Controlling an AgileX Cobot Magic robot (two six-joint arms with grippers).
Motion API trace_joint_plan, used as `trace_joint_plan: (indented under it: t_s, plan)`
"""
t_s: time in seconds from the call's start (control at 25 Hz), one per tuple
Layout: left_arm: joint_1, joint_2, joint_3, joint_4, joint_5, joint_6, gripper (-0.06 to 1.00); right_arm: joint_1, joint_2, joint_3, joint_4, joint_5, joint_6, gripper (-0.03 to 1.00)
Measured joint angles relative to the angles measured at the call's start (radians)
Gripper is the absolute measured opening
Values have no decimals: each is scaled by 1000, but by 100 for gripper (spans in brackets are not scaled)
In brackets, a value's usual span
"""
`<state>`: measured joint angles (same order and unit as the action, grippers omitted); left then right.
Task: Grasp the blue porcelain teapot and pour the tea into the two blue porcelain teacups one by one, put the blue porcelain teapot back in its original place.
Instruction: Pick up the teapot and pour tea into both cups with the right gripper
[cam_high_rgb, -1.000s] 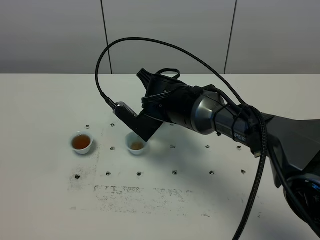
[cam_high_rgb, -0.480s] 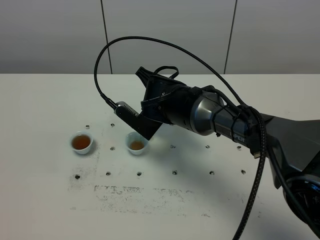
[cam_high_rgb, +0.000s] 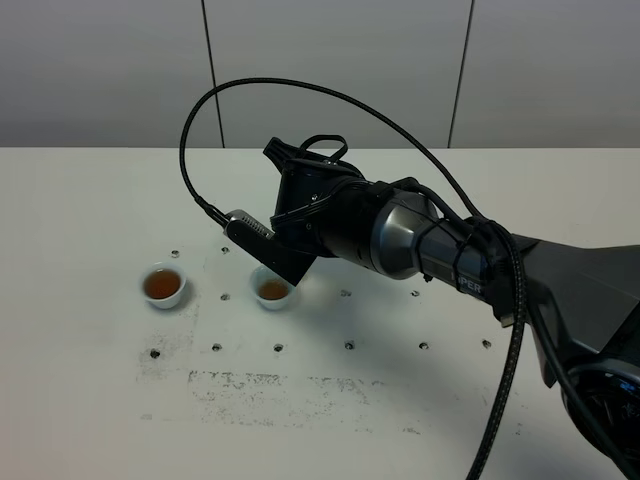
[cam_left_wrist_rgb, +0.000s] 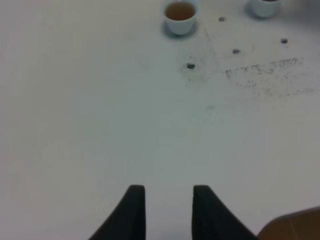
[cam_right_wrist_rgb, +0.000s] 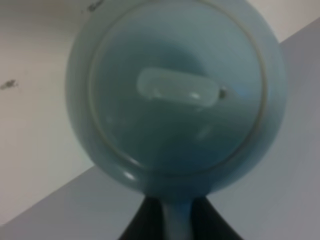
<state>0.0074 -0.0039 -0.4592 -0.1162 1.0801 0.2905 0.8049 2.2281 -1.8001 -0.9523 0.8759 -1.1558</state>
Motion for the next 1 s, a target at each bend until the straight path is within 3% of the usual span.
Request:
trace_joint_plan:
  t_s: [1.0]
  plan:
    - [0,0,0,0,0,0,29,39,13,0,-106,26,9,6]
